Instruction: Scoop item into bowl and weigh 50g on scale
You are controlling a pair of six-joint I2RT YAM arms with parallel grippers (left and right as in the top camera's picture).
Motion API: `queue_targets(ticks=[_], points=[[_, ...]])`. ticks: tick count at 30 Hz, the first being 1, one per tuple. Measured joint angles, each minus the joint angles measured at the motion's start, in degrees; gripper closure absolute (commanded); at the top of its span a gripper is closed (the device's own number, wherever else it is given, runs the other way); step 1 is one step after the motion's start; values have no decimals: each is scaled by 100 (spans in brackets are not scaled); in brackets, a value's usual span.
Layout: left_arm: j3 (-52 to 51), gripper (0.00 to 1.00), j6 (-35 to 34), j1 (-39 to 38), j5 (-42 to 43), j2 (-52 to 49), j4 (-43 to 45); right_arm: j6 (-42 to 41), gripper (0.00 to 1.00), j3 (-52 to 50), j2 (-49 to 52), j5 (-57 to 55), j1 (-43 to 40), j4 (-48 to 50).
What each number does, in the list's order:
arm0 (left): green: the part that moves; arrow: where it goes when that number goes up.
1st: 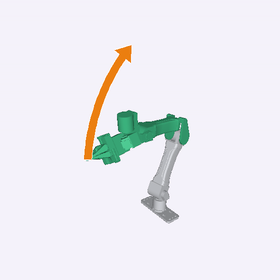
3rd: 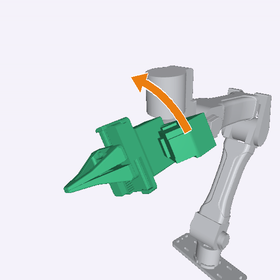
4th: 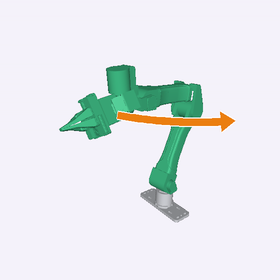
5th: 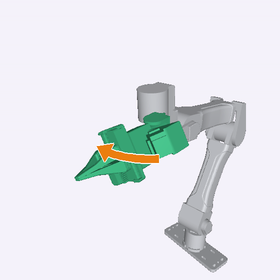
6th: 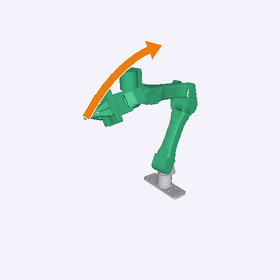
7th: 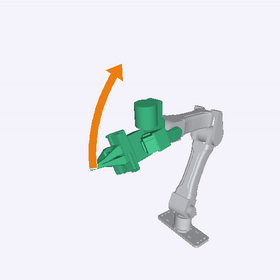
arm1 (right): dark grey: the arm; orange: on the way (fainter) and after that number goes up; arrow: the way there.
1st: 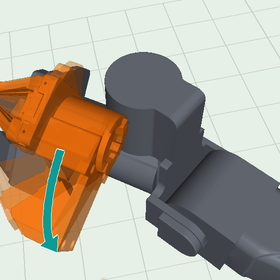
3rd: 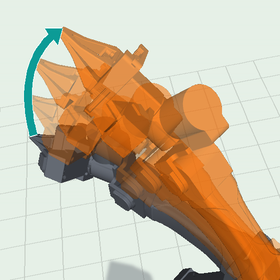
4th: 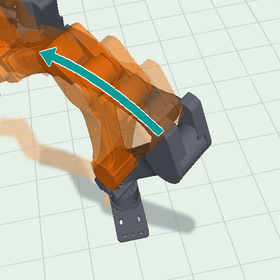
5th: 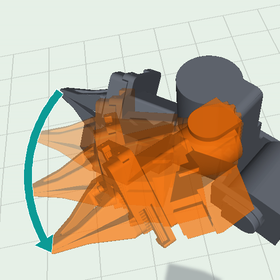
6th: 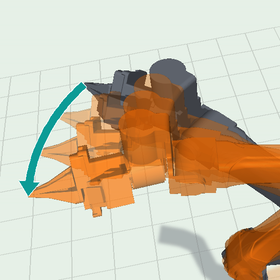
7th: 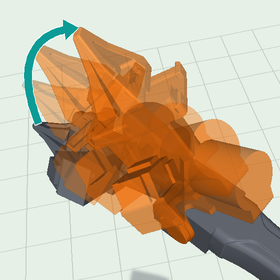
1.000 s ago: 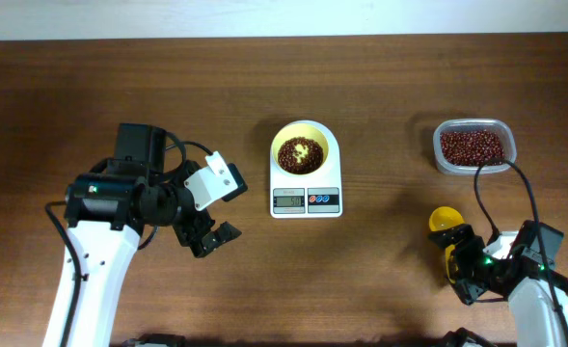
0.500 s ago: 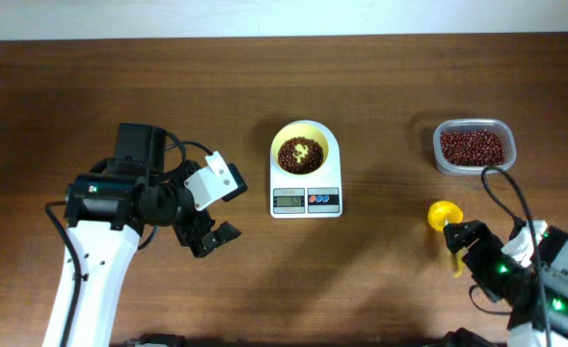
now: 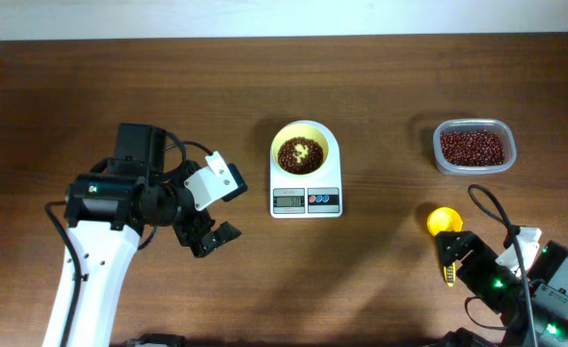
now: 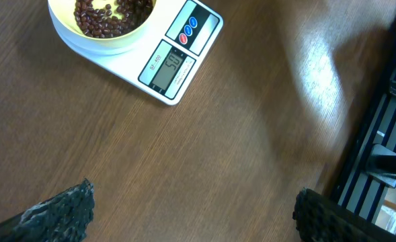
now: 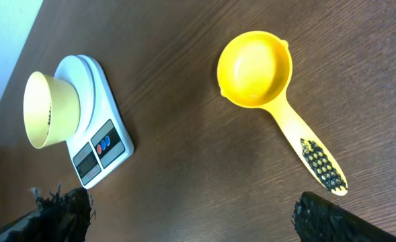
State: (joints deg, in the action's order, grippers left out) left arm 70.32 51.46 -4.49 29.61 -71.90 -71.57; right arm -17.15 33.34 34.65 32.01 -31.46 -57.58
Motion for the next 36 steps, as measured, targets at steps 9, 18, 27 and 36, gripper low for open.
queue_targets(ticks=[9,18,27,36], points=[[0,1,0,0,0,0,0,643,1,0,0,50,0,55],[0,1,0,0,0,0,0,2166,1,20,0,2258,0,1602],[0,1,0,0,0,0,-2,505,1,22,0,2747,0,1845],[0,1,0,0,0,0,-2,210,1,22,0,2103,0,1563]])
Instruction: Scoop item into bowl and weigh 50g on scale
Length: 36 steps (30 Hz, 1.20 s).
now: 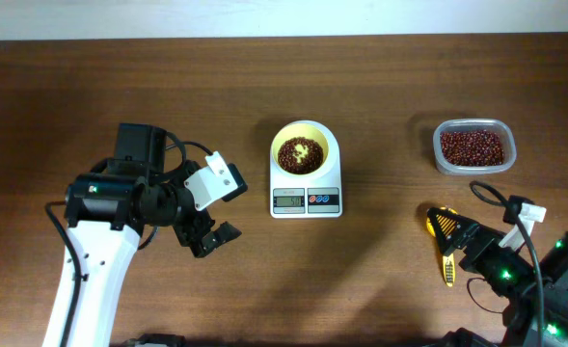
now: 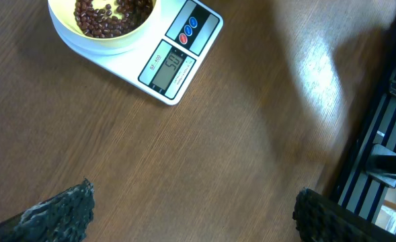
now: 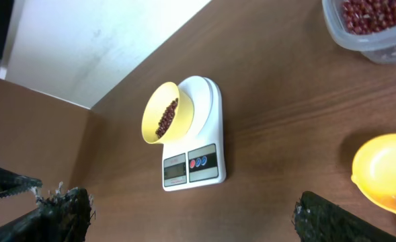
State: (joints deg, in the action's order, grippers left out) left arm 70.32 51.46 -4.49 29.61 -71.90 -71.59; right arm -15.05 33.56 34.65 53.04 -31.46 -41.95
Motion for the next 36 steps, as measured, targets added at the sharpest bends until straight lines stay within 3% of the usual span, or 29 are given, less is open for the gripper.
queue_targets(ticks=[3,8,18,27,36], points=[[0,1,0,0,0,0,0,-4,1,0,0,-238,92,-44],[0,1,0,0,0,0,2,2,1,-2,-2,-1187,1021,52],[0,1,0,0,0,0,0,-20,1,-1036,-1353,-2367,2173,1676],[0,1,0,0,0,0,0,-15,1,-2168,-3071,-2730,2380,2706],[0,1,0,0,0,0,0,46,1,-2234,-3377,-3412,2767,2728]])
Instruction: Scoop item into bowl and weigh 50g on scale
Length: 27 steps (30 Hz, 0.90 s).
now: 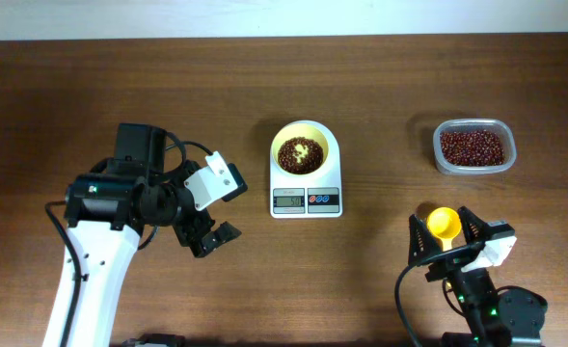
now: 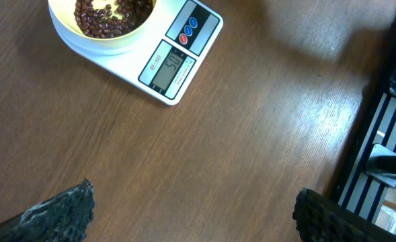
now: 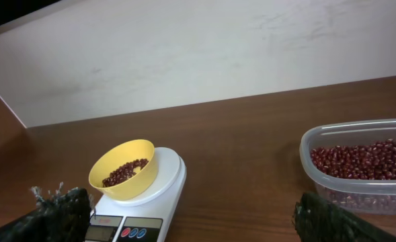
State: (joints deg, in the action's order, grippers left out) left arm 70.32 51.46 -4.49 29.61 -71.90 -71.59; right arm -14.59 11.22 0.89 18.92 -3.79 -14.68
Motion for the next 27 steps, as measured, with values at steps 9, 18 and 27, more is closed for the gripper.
queue_targets(ticks=[9,18,27], points=[[0,1,0,0,0,0,0,94,1,-232,2,-225,59,723],[0,1,0,0,0,0,0,498,1,-719,0,-398,503,1547],[0,1,0,0,-2,0,0,619,1,-1010,0,-863,599,1561]])
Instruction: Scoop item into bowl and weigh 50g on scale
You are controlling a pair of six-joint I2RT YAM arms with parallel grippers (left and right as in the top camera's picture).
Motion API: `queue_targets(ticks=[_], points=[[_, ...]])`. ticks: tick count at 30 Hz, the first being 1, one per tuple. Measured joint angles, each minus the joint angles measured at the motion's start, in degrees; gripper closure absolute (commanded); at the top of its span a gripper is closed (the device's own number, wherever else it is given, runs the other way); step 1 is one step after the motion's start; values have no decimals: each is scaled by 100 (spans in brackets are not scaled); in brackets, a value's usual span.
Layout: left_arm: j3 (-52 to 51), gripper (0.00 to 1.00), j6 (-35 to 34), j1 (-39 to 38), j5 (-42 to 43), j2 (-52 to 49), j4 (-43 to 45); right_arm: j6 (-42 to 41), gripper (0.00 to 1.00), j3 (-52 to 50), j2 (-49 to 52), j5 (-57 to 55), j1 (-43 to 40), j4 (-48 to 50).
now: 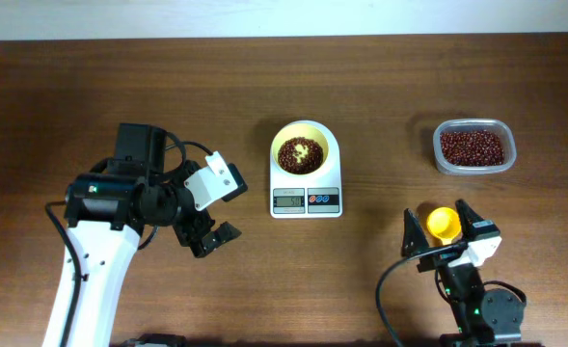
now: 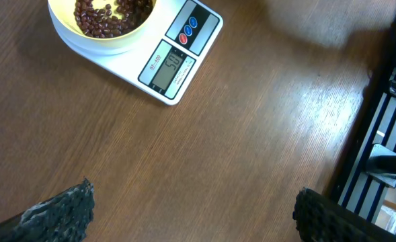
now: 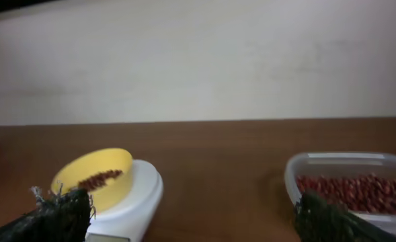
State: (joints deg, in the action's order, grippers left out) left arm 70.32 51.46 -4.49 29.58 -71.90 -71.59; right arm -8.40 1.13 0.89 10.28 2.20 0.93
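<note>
A yellow bowl (image 1: 306, 154) of red beans stands on the white scale (image 1: 306, 200). In the left wrist view the scale's display (image 2: 173, 64) shows digits that look like 50. The yellow scoop (image 1: 443, 225) lies on the table at the front right, its head showing between the spread fingers of my right gripper (image 3: 194, 218), which is open and points level toward the bowl (image 3: 93, 178). My left gripper (image 2: 194, 215) hangs open over bare wood, left of the scale, holding nothing.
A clear tub of red beans (image 1: 473, 146) sits at the back right, also the tub (image 3: 349, 185) in the right wrist view. A pale wall runs behind the table's far edge. Black framework (image 2: 386, 134) shows beyond the table edge.
My right arm has shifted slightly left and its view is a little lower and blurred. The scoop, bowl, scale and left arm have not moved.
First my right gripper looked straight down, open, over the scoop lying on the table. Then its view had tilted up toward the scale. Then it looked level across the table, as it does now. The left gripper stayed open and still throughout.
</note>
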Motion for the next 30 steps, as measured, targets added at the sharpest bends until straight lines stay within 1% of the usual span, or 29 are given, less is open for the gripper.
queue_targets(ticks=[5,8,24,30], points=[[0,1,0,0,2,0,0,15,1,-50,0,-210,0,-70],[0,1,0,0,2,0,0,63,1,-50,0,-369,0,-444],[0,1,0,0,2,0,0,804,1,-50,-4,-645,0,-485],[0,1,0,0,2,0,0,863,1,-50,-4,-658,0,-487]])
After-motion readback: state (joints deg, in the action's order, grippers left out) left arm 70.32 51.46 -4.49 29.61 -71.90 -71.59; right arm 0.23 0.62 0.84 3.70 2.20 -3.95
